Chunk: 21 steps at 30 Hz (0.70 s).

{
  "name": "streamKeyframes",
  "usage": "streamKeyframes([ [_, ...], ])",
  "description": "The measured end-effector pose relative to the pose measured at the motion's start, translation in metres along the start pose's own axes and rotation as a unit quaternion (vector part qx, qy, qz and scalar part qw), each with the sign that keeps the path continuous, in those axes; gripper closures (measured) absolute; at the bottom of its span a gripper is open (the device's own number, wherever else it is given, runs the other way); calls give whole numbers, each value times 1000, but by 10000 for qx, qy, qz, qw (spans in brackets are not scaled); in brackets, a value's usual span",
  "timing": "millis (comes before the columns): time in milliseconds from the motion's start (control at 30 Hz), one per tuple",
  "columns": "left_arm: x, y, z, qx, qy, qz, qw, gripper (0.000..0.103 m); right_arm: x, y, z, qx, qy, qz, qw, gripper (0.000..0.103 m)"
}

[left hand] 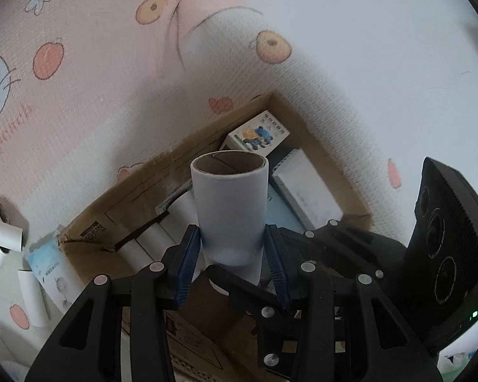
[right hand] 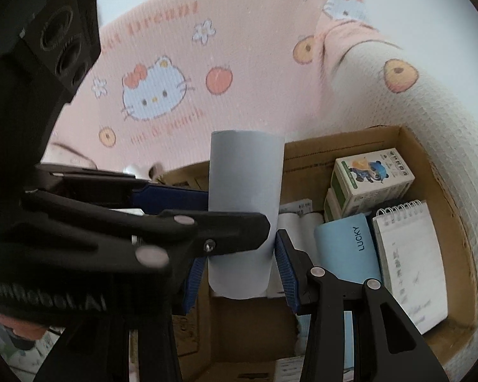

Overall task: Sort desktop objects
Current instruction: 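Lower the second tube into the box beside the white rolls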

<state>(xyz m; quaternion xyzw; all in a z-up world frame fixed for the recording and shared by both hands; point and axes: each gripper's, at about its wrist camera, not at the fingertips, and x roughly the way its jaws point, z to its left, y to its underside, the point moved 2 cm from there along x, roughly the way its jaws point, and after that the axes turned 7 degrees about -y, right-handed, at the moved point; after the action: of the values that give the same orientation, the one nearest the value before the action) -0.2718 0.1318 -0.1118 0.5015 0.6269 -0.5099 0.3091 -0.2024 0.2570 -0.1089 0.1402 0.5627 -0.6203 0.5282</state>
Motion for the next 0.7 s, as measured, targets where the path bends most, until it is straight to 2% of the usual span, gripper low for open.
streamKeyframes([
  [233, 15, -8, 9, -236, -37, 365, 9990, 58, 16, -3, -9, 115, -245, 267, 9993, 63],
  [333, 21, -9, 16, -378, -51, 630, 9973, 58, 21, -3, -9, 168, -381, 273, 9988, 63],
  [433, 28, -6, 20, -502, 93, 923, 9944, 58, 25, -5, -14, 294, -502, 248, 9980, 63],
  [567, 31, -6, 22, -637, 12, 959, 9934, 58, 32, -7, -14, 309, -579, 312, 9974, 63],
  [700, 37, -5, 21, -495, -110, 1095, 9927, 57, 38, -6, -9, 130, -432, 442, 9980, 63],
])
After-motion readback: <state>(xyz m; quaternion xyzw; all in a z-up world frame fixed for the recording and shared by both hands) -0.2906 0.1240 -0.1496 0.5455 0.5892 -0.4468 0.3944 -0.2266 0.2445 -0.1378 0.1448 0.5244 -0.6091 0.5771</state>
